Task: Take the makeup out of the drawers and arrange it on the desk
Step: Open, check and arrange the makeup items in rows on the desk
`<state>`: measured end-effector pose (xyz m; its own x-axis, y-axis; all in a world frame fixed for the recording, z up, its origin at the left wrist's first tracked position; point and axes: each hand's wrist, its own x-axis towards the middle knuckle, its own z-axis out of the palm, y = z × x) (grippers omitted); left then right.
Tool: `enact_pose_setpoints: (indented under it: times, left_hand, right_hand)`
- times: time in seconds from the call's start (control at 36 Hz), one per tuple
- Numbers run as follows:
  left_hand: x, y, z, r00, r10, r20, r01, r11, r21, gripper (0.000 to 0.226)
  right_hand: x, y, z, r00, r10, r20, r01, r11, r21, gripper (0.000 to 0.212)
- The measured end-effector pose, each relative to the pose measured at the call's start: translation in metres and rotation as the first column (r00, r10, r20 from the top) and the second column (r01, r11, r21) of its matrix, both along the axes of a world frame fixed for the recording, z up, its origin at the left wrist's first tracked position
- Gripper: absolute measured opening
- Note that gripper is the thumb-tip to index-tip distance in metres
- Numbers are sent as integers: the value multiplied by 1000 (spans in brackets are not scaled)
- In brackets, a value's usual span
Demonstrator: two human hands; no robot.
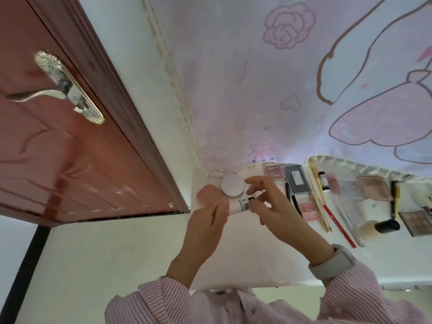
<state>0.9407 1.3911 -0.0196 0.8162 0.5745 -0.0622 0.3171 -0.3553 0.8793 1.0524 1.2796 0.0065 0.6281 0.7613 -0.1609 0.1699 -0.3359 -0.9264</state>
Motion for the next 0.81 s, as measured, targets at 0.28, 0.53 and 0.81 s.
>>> enact_pose_setpoints:
  times: [0.28, 0.53, 0.81]
  left_hand:
    - [-9, 1, 0, 996, 90, 24, -89, 994, -61, 42]
    - [-13, 1, 0, 998, 46, 31, -41, 989, -144, 42]
    - [-25, 18, -9, 1000, -5, -2, 4, 940, -342, 33]
  right_hand:
    - [-6, 2, 0, 992, 47, -116, -41, 997, 59, 12]
    - [-10, 8, -1, 995, 9, -98, -4, 999, 48, 9]
    - [12, 2, 0, 999, -12, -52, 17, 995, 100, 14]
